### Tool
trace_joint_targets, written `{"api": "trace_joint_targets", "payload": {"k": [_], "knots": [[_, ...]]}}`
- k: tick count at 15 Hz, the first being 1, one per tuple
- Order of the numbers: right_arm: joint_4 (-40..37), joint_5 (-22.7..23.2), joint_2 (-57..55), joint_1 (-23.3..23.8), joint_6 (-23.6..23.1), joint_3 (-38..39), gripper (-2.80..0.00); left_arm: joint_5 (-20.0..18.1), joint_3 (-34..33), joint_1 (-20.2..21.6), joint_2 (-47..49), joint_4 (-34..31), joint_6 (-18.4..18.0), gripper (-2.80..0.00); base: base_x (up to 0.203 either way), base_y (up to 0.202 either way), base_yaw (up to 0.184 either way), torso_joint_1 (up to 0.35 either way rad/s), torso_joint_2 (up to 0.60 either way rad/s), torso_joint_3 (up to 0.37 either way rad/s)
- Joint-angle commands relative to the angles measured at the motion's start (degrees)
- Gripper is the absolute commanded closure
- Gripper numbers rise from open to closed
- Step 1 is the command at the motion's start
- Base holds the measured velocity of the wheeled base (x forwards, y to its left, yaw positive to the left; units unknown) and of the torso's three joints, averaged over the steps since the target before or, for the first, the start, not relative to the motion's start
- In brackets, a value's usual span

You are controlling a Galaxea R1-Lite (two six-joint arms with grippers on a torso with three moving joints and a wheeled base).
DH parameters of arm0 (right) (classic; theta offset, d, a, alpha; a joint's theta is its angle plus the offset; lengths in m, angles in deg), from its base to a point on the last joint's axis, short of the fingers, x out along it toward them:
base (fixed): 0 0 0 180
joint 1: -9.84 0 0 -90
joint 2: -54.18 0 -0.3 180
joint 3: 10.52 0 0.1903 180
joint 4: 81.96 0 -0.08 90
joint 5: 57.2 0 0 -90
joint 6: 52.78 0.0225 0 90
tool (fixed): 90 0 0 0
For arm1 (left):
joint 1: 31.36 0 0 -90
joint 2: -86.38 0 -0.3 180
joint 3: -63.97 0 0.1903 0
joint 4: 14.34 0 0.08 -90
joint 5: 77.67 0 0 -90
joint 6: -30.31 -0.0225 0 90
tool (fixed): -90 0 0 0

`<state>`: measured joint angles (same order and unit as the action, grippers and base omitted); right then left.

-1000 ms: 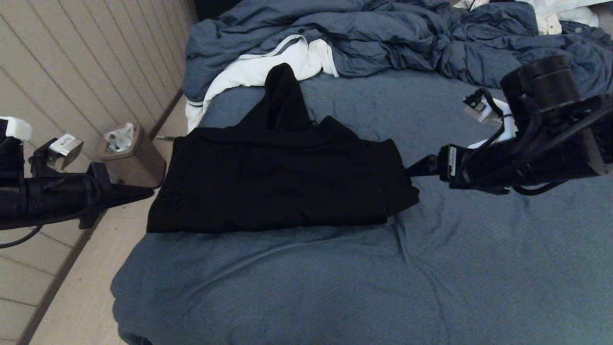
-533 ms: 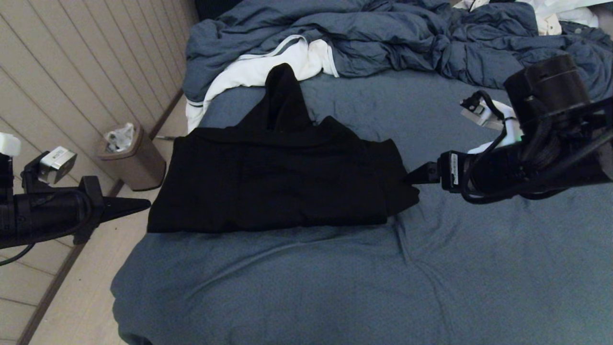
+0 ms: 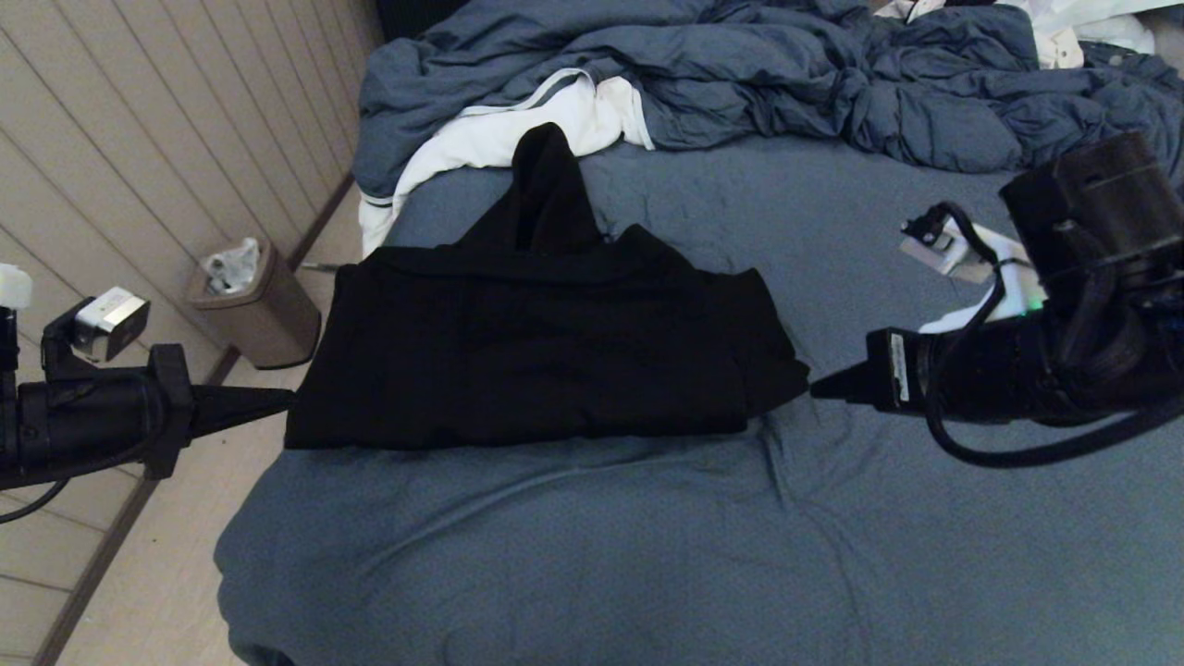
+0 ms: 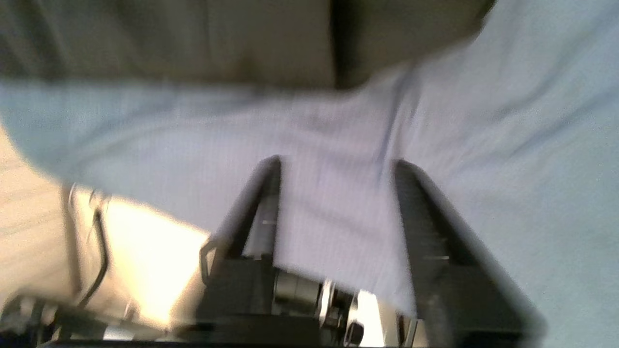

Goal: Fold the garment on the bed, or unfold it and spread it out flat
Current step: Fold the black sweatshirt

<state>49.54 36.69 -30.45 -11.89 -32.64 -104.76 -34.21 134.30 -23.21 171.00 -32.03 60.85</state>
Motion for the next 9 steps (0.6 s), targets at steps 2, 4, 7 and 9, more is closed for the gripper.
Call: {"api": "trace_joint_targets", "payload": {"k": [2, 4, 7, 9], "knots": [[1.48, 3.41, 1.68, 0.49, 0.42, 2.42, 0.00, -0.16, 0.55, 0.08, 3.27, 1.75, 0.22, 0.00, 0.000, 0.000, 0.000, 0.000, 0.00, 0.000], [1.66, 3.34, 1.16, 0.47, -0.40, 2.11, 0.00, -0.43, -0.16, -0.12, 3.69, 2.11, 0.49, 0.00, 0.000, 0.000, 0.000, 0.000, 0.00, 0.000], [1.57, 3.39, -0.53, 0.39, -0.39, 1.34, 0.00, -0.57, -0.39, -1.12, 4.50, 2.32, 0.31, 0.00, 0.000, 0.000, 0.000, 0.000, 0.00, 0.000], [1.66, 3.52, -0.94, 0.47, -0.22, 0.18, 0.00, -0.57, -0.76, -1.12, 3.64, 2.32, 0.38, 0.00, 0.000, 0.000, 0.000, 0.000, 0.00, 0.000]]}}
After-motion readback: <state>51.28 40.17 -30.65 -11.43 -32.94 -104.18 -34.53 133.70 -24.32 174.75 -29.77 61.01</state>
